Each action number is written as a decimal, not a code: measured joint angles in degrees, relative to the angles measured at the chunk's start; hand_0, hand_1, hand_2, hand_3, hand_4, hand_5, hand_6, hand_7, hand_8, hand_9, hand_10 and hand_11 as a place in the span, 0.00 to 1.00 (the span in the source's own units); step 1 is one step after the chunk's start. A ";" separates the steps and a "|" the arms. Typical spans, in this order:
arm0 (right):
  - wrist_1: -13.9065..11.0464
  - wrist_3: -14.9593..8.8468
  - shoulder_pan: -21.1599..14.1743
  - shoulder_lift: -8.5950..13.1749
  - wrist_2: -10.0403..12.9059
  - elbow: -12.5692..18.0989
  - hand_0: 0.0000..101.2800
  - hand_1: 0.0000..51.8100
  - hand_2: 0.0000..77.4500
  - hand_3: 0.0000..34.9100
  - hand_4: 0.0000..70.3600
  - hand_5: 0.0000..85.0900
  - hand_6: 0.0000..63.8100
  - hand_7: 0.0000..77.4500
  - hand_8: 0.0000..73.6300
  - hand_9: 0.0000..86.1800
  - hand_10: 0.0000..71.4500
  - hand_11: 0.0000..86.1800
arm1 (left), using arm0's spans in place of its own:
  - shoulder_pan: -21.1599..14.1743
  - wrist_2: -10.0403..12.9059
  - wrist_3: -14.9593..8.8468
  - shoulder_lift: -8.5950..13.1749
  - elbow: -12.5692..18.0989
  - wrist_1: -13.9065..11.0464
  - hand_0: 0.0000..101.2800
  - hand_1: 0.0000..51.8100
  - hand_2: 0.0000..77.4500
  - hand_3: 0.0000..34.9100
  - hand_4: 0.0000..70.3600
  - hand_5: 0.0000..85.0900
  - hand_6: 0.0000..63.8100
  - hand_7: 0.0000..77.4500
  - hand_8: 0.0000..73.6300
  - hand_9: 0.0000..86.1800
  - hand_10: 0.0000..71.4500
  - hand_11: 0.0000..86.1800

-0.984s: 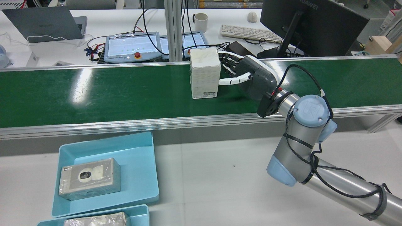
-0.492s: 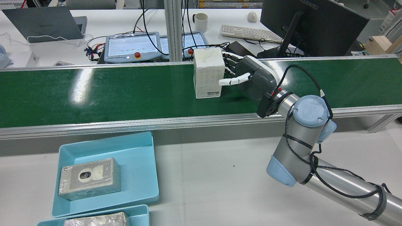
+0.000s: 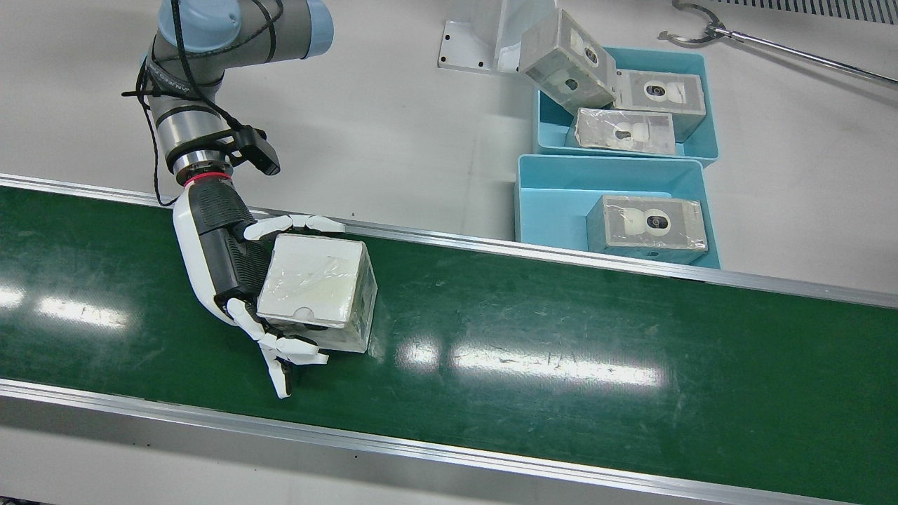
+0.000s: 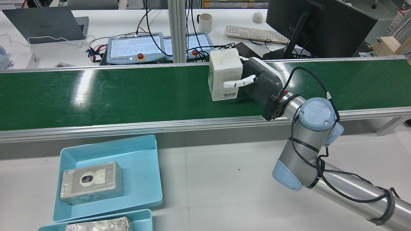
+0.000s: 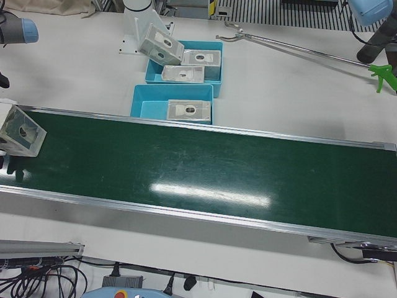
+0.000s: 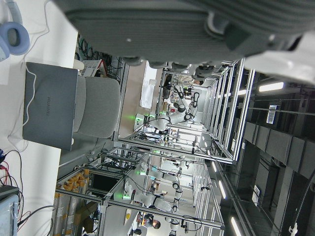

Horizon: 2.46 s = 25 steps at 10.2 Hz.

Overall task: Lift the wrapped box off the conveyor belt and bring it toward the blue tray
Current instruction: 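Close the right hand fingers around the white wrapped box, then lift the white box off the belt with the right hand, then carry the white box toward the light-blue tray nearer the robot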

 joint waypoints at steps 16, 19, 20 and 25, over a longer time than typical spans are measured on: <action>-9.47 -18.83 -23.59 19.76 23.55 4.31 0.46 0.01 0.54 0.01 0.61 0.65 0.72 0.91 0.79 0.78 0.78 0.63 | 0.00 0.00 0.00 0.00 0.00 0.00 0.00 0.00 0.01 0.00 0.00 0.01 0.00 0.01 0.01 0.00 0.00 0.01; -1.00 -21.24 -26.50 24.29 24.35 -6.57 0.48 0.01 0.54 0.00 0.59 0.79 0.97 1.00 0.96 0.93 0.79 0.81 | 0.00 0.00 0.00 0.00 0.00 0.00 0.00 0.00 0.01 0.00 0.00 0.01 0.00 0.01 0.01 0.00 0.01 0.00; 0.11 -21.42 -27.62 25.17 24.15 -8.52 0.50 0.01 0.54 0.00 0.59 0.79 0.97 1.00 0.87 0.95 0.91 1.00 | 0.00 0.00 0.00 0.00 0.00 0.00 0.00 0.00 0.01 0.00 0.00 0.01 0.00 0.01 0.01 0.00 0.01 0.00; 0.86 -21.30 -30.74 24.27 21.27 -7.45 0.54 0.01 0.54 0.09 0.54 0.77 0.64 1.00 0.39 0.05 0.32 0.63 | 0.00 0.00 0.00 0.00 0.00 0.00 0.00 0.00 0.01 0.00 0.00 0.01 0.00 0.01 0.01 0.00 0.01 0.00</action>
